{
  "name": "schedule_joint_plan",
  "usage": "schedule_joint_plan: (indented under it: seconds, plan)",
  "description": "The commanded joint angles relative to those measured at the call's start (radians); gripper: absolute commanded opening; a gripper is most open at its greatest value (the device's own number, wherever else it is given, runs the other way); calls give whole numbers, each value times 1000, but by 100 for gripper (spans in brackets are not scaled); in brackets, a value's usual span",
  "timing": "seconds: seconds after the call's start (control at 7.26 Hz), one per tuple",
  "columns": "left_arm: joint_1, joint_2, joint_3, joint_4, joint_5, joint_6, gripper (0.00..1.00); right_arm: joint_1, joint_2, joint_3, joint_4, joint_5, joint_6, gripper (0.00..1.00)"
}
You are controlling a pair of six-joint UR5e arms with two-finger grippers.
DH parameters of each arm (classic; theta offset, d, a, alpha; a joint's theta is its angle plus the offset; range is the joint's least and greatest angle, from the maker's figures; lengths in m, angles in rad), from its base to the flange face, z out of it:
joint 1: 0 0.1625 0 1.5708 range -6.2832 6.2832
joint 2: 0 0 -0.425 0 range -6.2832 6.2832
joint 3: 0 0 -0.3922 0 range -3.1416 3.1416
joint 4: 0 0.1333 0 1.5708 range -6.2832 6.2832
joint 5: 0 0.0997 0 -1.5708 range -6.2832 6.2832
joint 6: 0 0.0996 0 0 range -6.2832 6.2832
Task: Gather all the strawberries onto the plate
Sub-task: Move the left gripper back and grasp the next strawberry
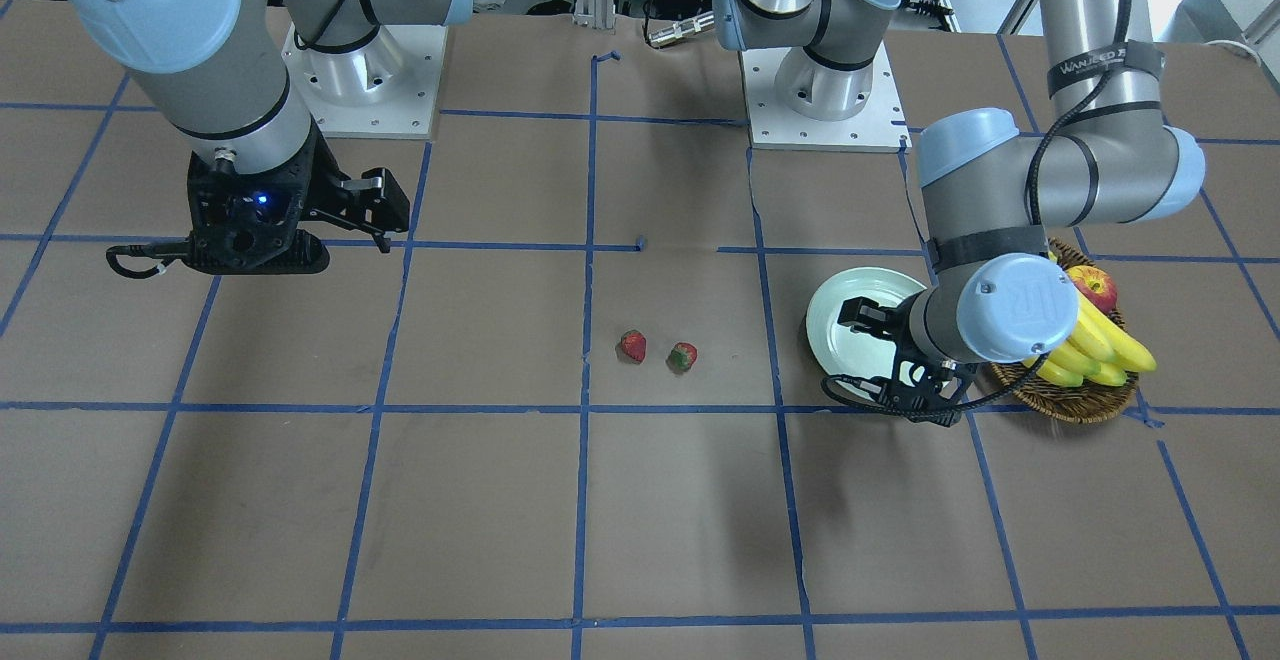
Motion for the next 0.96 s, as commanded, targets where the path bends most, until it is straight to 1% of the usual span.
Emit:
schedule_joint_plan:
  seconds: [0.0,0.14,0.28,0.41,0.55,0.69,0.83]
  plan:
    - [-94,1,10,16,-126,-214,100,0,0,0,0,1,1,100]
    - [-137,-8,9,47,-164,-292,100,0,0,0,0,3,1,100]
    - [-165,-19,4,97,-231,-348,98,0,0,0,2,1,3,100]
    - [-188,-38,1,102,-262,-372,95,0,0,0,3,3,3,100]
    - [-210,-60,-4,112,-322,-385,90,0,0,0,2,3,3,100]
    - [-236,-85,-19,116,-335,-397,85,0,0,0,2,6,3,100]
    - [-248,-99,-42,154,-336,-397,85,0,2,0,2,4,3,100]
